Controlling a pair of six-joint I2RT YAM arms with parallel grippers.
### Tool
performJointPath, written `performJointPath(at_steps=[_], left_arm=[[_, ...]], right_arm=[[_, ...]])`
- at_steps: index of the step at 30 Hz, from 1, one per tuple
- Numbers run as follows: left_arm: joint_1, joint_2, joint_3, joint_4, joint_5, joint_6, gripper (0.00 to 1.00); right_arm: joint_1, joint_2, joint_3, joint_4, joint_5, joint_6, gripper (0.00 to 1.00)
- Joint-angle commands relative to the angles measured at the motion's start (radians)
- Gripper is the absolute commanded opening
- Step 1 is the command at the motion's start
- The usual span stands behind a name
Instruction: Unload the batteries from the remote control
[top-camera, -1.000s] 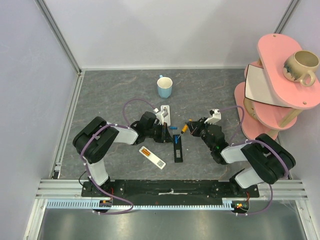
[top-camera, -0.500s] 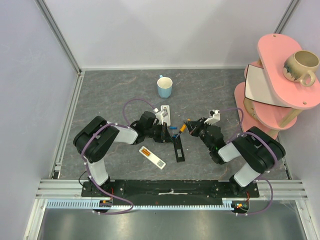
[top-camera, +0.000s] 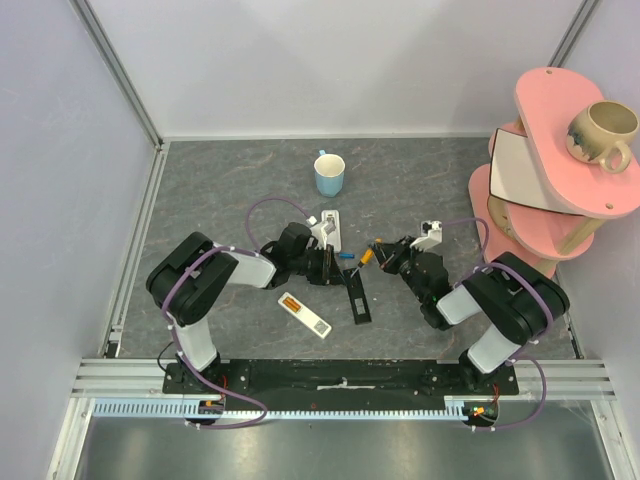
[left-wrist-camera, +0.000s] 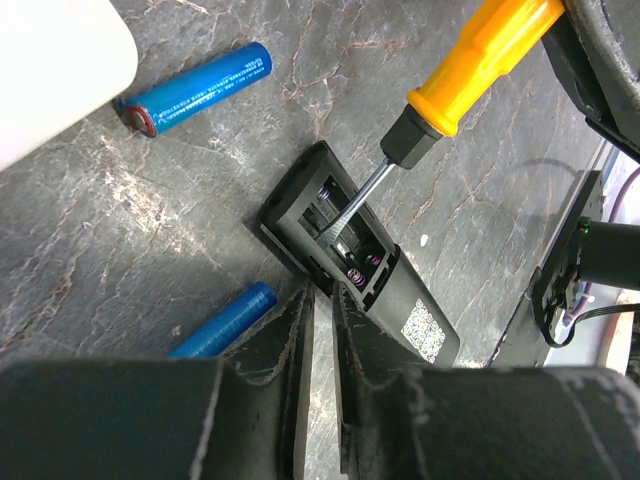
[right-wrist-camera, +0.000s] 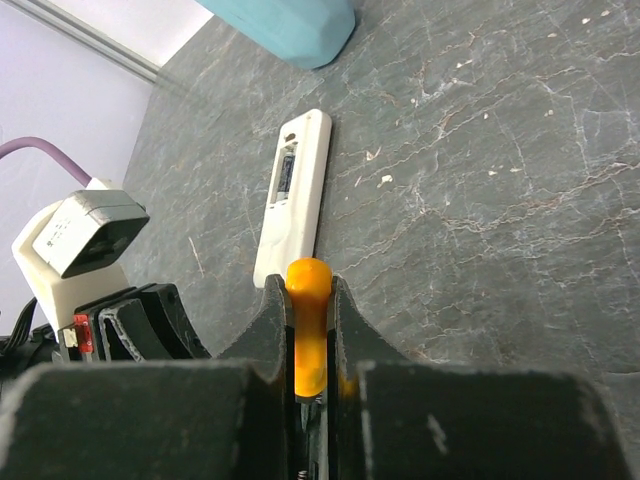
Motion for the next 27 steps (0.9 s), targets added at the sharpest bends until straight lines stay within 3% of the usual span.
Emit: performJointPath(at_steps=[1,10,14,17,22,27], left_arm=[[-0.009,-0.025,-0.011,-0.053,-0.061,0.036,0.22],[-0.009,-0.302,-0.070,-0.061,-0.032,0.062,0.55],[-0.009,-0.455,-0.070,-0.212,-0.107,0.113,0.65],[-0.009,-0.558,-0.064,-0.386,-0.248,0.140,0.74],[-0.009,-0.683,-0.019,-0.712,-0.475,0.141,0.75],[-0.009,-0.755,-0.020,-0.840,-0.520,0.070,0.76]], right_arm=[[0.020,-0.043,0.042,-0.048,-0.037,-0.010,0.00],[0.020,-0.200,0.063,-0.180,-0.037,-0.053,0.00],[0.022,-0.322,0.069,-0.300,-0.017,-0.102,0.00],[0.022,-0.408,0.075,-0.392,-0.003,-0.148,0.00],[0.035,-0.482,0.106,-0.533,-0.009,-0.206,0.00],[0.106,-0.457,0.143,-0.608,-0.012,-0.251,0.00]])
